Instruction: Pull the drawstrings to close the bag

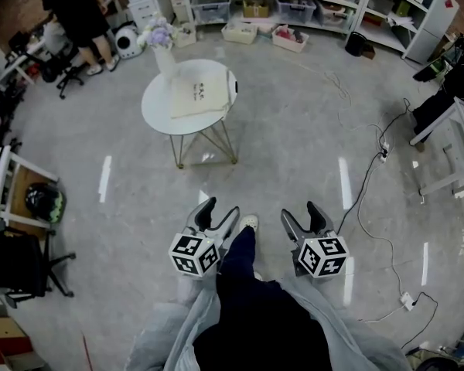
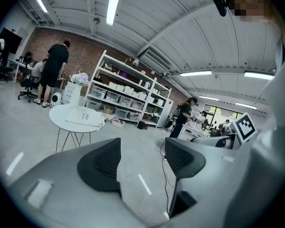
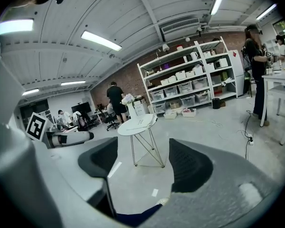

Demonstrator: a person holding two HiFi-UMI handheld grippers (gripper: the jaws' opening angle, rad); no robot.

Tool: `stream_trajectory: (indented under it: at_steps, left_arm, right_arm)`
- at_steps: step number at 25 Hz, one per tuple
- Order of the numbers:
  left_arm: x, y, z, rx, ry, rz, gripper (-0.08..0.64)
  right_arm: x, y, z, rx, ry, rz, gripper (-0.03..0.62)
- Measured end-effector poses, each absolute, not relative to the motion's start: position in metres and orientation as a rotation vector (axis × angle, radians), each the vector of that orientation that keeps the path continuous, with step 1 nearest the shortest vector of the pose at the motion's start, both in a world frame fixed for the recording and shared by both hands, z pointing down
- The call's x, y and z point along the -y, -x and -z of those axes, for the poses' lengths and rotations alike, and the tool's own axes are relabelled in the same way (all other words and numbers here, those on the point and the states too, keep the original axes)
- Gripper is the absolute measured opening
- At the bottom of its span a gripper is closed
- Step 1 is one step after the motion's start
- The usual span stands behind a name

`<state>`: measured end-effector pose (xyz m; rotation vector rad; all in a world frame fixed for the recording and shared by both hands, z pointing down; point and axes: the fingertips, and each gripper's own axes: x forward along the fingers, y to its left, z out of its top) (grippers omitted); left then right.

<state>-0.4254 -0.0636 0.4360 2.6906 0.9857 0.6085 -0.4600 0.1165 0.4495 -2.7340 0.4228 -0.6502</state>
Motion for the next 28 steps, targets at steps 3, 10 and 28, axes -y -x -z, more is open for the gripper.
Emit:
stream_trajectory:
  at_steps: [3, 10, 28]
  left_arm:
    - [0.057, 0.385, -0.427, -1.017, -2.691, -0.602, 0.293]
    - [0.041, 0.305, -0.414, -1.056, -2.689, -0.581, 0.293]
    - [0.035, 0.178, -0.434, -1.162, -2.657, -0.643, 0.293]
  right_arm:
    - [-0.124, 0.422, -0.437, -0.402, 2.743, 0.61, 0.334]
    - [-0.142, 0.349, -0.426, -0.361, 2.752, 0.572, 0.334]
    - [-0.143, 0.229, -0.443, -0.287, 2.742, 0.601, 0.334]
